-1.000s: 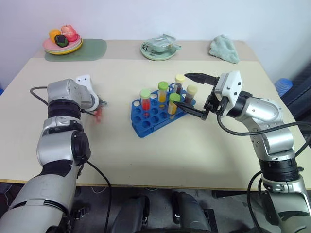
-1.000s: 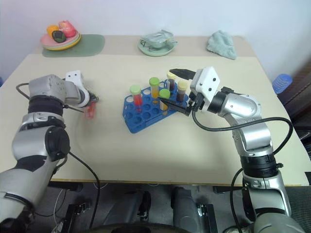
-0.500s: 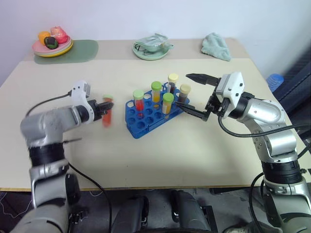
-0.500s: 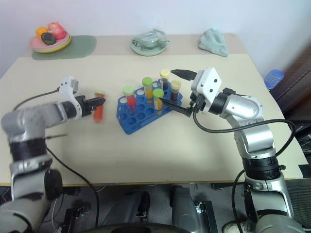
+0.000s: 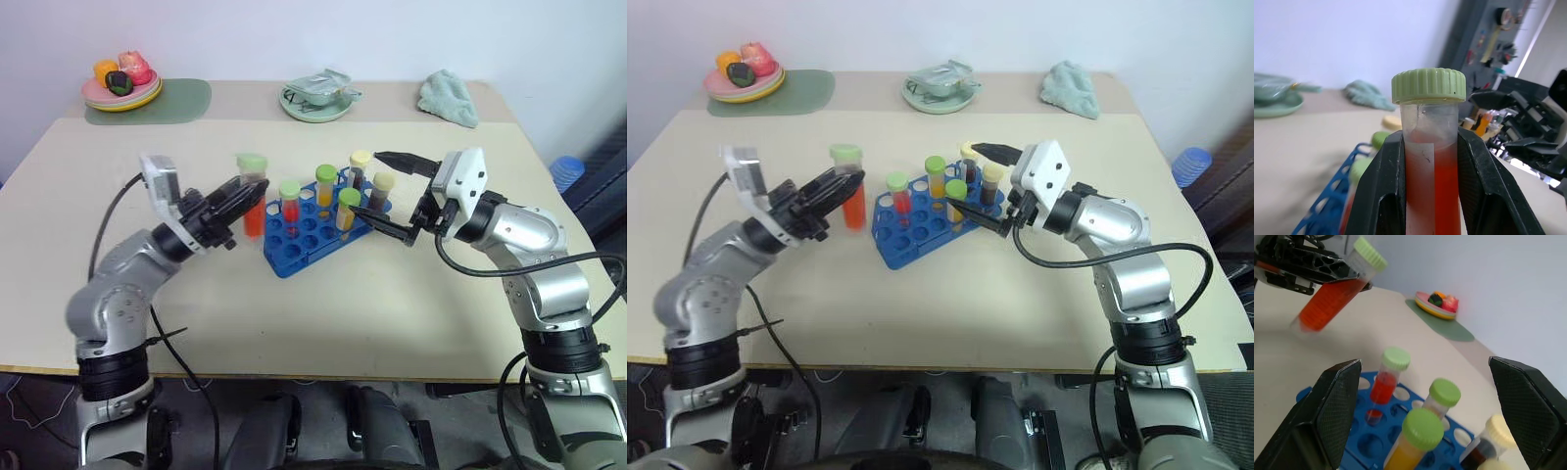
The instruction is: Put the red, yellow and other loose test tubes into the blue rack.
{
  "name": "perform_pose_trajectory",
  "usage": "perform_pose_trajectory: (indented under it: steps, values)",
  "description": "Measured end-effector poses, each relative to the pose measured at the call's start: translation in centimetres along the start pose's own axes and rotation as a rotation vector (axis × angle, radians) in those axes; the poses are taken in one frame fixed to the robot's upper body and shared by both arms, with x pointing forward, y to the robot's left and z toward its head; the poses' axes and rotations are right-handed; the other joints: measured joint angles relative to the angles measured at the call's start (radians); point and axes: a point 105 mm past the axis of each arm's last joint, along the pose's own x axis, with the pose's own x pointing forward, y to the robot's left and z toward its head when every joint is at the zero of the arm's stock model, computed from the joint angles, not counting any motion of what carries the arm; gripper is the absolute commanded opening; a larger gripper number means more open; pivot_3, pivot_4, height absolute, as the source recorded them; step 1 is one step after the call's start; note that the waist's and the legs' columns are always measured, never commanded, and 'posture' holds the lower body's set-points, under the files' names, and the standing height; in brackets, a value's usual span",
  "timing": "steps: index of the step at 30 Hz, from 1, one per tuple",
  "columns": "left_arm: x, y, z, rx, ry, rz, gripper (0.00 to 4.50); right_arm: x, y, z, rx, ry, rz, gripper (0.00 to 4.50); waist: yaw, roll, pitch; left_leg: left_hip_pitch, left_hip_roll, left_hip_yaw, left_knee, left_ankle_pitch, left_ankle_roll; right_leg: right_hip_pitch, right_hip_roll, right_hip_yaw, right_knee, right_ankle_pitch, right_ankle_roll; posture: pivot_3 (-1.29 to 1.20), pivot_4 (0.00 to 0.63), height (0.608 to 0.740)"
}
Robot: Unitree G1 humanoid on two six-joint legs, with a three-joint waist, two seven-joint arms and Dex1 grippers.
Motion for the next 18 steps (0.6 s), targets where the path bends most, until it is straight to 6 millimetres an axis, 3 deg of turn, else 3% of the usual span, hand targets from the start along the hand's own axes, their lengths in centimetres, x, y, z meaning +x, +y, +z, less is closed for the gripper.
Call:
perform_pose_trajectory:
  steps: [4,9,18]
  values:
    - [1.9,-0.5,-1.2,0.001,-0.016,-0.075,0.77,-0.7,0.6,-0.4,0.027,0.022,-0.037,4.27,0.0,0.0,0.0,0.0,0.0,0.0,0.0,0.0,0.0,0.0,0.0,0.0,0.0,0.0,0.0,0.0,0.15,0.74]
    - [3.7,0.0,-2.9,0.042,-0.023,-0.119,0.77,-3.7,2.0,-1.2,0.126,0.109,-0.122,4.27,0.002,0.0,0.0,-0.001,0.0,0.0,0.0,-0.001,0.002,0.0,0.0,0.0,-0.001,0.0,0.0,0.0,0.15,0.74]
    - [4.6,0.8,-5.1,0.081,0.011,-0.145,0.77,-7.5,5.1,-1.7,0.26,0.252,-0.153,4.27,0.002,0.0,0.0,-0.001,0.0,0.0,0.001,-0.005,0.008,0.001,0.0,0.0,0.0,0.0,0.0,0.0,0.15,0.74]
